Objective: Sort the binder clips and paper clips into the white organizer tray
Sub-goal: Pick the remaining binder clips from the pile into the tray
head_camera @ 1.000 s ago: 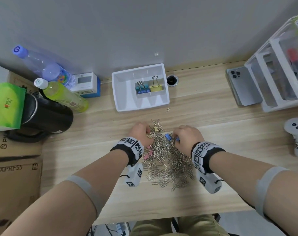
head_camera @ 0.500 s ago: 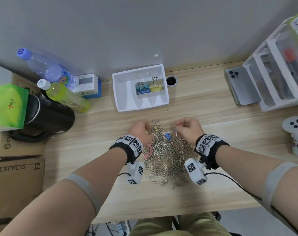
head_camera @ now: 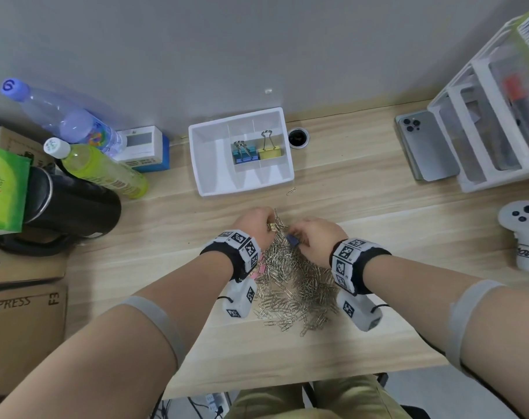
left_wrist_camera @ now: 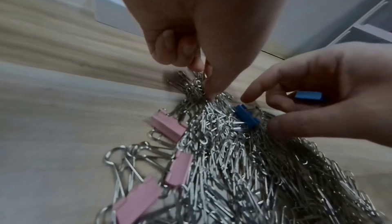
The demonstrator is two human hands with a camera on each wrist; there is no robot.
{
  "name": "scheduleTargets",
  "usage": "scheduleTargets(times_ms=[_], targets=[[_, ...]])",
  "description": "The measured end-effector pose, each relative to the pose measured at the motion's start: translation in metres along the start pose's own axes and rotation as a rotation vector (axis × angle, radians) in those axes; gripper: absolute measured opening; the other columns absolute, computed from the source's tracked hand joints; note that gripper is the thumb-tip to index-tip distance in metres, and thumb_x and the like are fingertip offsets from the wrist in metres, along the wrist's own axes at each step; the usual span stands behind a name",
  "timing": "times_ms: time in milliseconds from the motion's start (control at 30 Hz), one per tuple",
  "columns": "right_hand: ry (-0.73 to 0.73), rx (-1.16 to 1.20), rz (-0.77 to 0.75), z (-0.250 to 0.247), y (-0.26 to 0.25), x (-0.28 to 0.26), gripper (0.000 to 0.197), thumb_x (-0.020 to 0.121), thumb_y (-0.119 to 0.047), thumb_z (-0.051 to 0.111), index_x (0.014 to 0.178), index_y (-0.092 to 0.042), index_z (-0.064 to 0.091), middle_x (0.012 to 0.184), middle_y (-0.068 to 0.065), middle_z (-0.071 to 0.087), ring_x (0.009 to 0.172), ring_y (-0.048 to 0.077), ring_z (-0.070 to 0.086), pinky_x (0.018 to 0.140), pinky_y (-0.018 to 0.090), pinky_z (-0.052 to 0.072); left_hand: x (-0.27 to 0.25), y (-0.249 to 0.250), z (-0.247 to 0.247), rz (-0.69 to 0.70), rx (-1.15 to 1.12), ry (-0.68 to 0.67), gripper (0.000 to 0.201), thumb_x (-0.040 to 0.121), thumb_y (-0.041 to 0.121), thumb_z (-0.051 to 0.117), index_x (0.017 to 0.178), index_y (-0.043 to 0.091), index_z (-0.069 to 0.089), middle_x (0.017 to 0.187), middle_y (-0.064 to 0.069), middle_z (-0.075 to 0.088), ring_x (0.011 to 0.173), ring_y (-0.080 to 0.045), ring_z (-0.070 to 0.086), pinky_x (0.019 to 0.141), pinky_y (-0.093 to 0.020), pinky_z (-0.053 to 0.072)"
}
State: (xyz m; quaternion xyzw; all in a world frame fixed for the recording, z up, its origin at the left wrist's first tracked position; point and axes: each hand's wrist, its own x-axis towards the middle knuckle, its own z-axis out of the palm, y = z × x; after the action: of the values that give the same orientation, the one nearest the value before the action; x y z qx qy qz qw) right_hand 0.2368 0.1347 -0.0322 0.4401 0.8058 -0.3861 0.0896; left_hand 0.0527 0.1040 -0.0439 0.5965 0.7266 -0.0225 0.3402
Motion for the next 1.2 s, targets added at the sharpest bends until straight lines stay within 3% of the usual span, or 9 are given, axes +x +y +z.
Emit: scheduleTargets(times_ms=[133, 333, 467, 600, 733, 800, 900, 1033, 1200], targets=[[0.000, -0.099, -0.050, 0.005, -0.001, 0.003, 0.028, 0.090, -0.022, 0.056, 0.111, -0.036, 0.066, 0.112, -0.008, 0.065, 0.101, 0.019, 0.062, 0.083, 0.031, 0.050, 0.001, -0.002, 0.001, -0.007, -0.018, 0.027, 0.020, 0.078, 0.015, 0.065, 0.098, 0.018, 0.066, 0.097, 0.000, 0.059, 0.089, -0.020, 0.059, 0.073, -0.025, 0.044], [-0.008, -0.104, -0.042, 0.003, -0.004, 0.005, 0.018, 0.080, -0.034, 0.063, 0.098, -0.034, 0.066, 0.103, -0.011, 0.061, 0.090, 0.017, 0.064, 0.078, 0.031, 0.052, -0.006, 0.001, -0.006, -0.093, -0.085, 0.045, 0.020, 0.066, 0.034, 0.068, 0.083, 0.026, 0.060, 0.083, 0.006, 0.061, 0.071, -0.012, 0.061, 0.063, -0.030, 0.056], [-0.057, -0.153, -0.081, 0.001, -0.003, 0.008, 0.031, 0.080, -0.037, 0.066, 0.111, -0.037, 0.064, 0.109, -0.012, 0.061, 0.096, 0.013, 0.062, 0.082, 0.030, 0.053, -0.008, 0.000, -0.011, -0.109, -0.148, 0.023, 0.022, 0.066, 0.027, 0.069, 0.083, 0.025, 0.056, 0.076, 0.005, 0.064, 0.068, -0.015, 0.064, 0.061, -0.035, 0.058], [-0.066, -0.202, -0.099, 0.007, 0.000, 0.013, 0.022, 0.080, -0.040, 0.065, 0.102, -0.037, 0.065, 0.114, -0.009, 0.065, 0.101, 0.018, 0.064, 0.084, 0.033, 0.053, -0.014, 0.001, -0.013, -0.074, -0.222, 0.024, 0.016, 0.073, 0.021, 0.065, 0.087, 0.021, 0.058, 0.079, -0.004, 0.065, 0.072, -0.024, 0.066, 0.062, -0.041, 0.058], [-0.073, -0.213, -0.109, 0.009, -0.002, 0.016, 0.012, 0.080, -0.036, 0.065, 0.083, -0.034, 0.054, 0.097, -0.010, 0.063, 0.090, 0.017, 0.062, 0.074, 0.031, 0.050, -0.019, -0.003, -0.015, -0.094, -0.322, 0.009, 0.014, 0.076, 0.019, 0.064, 0.088, 0.026, 0.065, 0.074, 0.002, 0.061, 0.067, -0.027, 0.069, 0.054, -0.040, 0.060], [-0.067, -0.195, -0.104, 0.009, -0.002, 0.015, 0.010, 0.081, -0.033, 0.065, 0.083, -0.031, 0.056, 0.091, -0.012, 0.063, 0.087, 0.016, 0.061, 0.072, 0.030, 0.049, -0.019, -0.005, -0.016, -0.115, -0.337, -0.003, 0.017, 0.079, 0.018, 0.063, 0.091, 0.027, 0.069, 0.070, 0.005, 0.058, 0.056, -0.018, 0.066, 0.045, -0.028, 0.055], [-0.050, -0.093, -0.088, 0.008, -0.004, 0.013, 0.007, 0.082, -0.030, 0.066, 0.085, -0.030, 0.060, 0.084, -0.013, 0.064, 0.082, 0.014, 0.061, 0.072, 0.028, 0.049, -0.020, -0.004, -0.020, -0.170, -0.347, -0.016, 0.012, 0.086, 0.030, 0.063, 0.087, 0.021, 0.072, 0.068, 0.006, 0.057, 0.045, -0.004, 0.052, 0.041, -0.017, 0.041], [-0.030, 0.145, 0.025, -0.001, -0.012, 0.011, 0.011, 0.092, -0.028, 0.059, 0.099, -0.022, 0.064, 0.081, -0.008, 0.064, 0.073, 0.017, 0.061, 0.071, 0.031, 0.050, -0.016, -0.008, -0.022, -0.306, -0.427, -0.078, 0.030, 0.083, 0.017, 0.057, 0.054, 0.012, 0.060, 0.055, 0.000, 0.052, 0.055, -0.019, 0.046, 0.056, -0.027, 0.038], [-0.062, 0.456, 0.239, -0.020, -0.023, 0.019, 0.031, 0.100, -0.021, 0.041, 0.072, -0.019, 0.053, 0.065, 0.002, 0.053, 0.051, 0.018, 0.045, 0.048, 0.026, 0.035, -0.012, -0.007, -0.040, -0.334, -0.420, -0.095, 0.033, 0.088, 0.015, 0.049, 0.055, 0.015, 0.051, 0.054, 0.002, 0.046, 0.050, -0.014, 0.041, 0.047, -0.022, 0.031]])
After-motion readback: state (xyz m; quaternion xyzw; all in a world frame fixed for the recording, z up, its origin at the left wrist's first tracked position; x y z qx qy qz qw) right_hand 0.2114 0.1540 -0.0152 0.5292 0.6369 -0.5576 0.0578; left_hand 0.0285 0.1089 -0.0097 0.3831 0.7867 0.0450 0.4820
